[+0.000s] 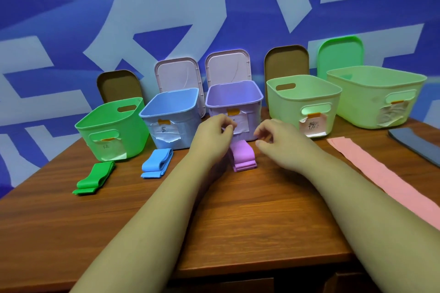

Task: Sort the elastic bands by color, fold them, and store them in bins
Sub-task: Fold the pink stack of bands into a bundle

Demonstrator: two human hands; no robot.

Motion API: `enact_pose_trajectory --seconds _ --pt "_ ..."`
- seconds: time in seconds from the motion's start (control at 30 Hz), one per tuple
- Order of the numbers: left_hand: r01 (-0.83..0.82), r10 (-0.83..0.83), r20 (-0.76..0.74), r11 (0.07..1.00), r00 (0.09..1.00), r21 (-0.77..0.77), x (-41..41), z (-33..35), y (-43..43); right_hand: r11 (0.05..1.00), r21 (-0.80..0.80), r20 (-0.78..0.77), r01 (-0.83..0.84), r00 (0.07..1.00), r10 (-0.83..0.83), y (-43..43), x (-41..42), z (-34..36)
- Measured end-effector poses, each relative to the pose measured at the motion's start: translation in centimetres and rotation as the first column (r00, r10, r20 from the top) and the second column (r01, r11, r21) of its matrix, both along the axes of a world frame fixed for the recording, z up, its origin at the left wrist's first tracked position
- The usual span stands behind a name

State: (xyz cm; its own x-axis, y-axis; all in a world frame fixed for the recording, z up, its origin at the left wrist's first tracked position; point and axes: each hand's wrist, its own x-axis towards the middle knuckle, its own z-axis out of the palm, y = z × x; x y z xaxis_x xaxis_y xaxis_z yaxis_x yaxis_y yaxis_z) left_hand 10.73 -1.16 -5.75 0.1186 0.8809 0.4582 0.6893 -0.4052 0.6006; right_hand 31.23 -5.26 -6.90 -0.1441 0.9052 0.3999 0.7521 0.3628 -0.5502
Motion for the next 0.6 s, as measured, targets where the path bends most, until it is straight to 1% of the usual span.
enact_pose_trajectory --seconds 0.07,0.17,0.23,0.33,0.43,0.5,0.6 --pt "0.073 -0.073 -0.027 0.997 0.997 0.026 1.6 1.1 -0.7 0.998 -0.047 0.037 0.052 0.998 -0.05 -0.2 1.2 1.0" --pt "0.209 -0.203 -0.109 0.977 0.973 0.046 5.0 2.6 -1.8 0.981 -0.027 0.17 0.193 0.968 -0.186 -0.8 4.2 2.6" --pt "0.283 -0.282 -0.15 0.959 0.948 -0.011 7.9 2.9 -2.3 0.966 -0.073 0.188 0.249 0.954 -0.232 -1.4 6.9 3.6" --pt "0.33 -0.35 -0.184 0.935 0.919 -0.131 12.7 2.6 -2.5 0.921 -0.123 0.262 0.368 0.908 -0.328 -2.2 11.4 4.0" --pt "0.33 -0.377 -0.216 0.917 0.901 -0.225 17.3 1.8 -2.1 0.874 -0.146 0.255 0.464 0.871 -0.42 -2.7 15.0 3.1" --pt "0.301 -0.358 -0.223 0.919 0.907 -0.254 20.0 0.9 -1.5 0.862 -0.199 0.221 0.465 0.879 -0.423 -3.2 16.7 2.2" --pt "0.215 -0.28 -0.254 0.943 0.926 -0.255 23.0 -0.8 -0.9 0.844 -0.289 0.203 0.451 0.891 -0.406 -4.1 18.5 0.8"
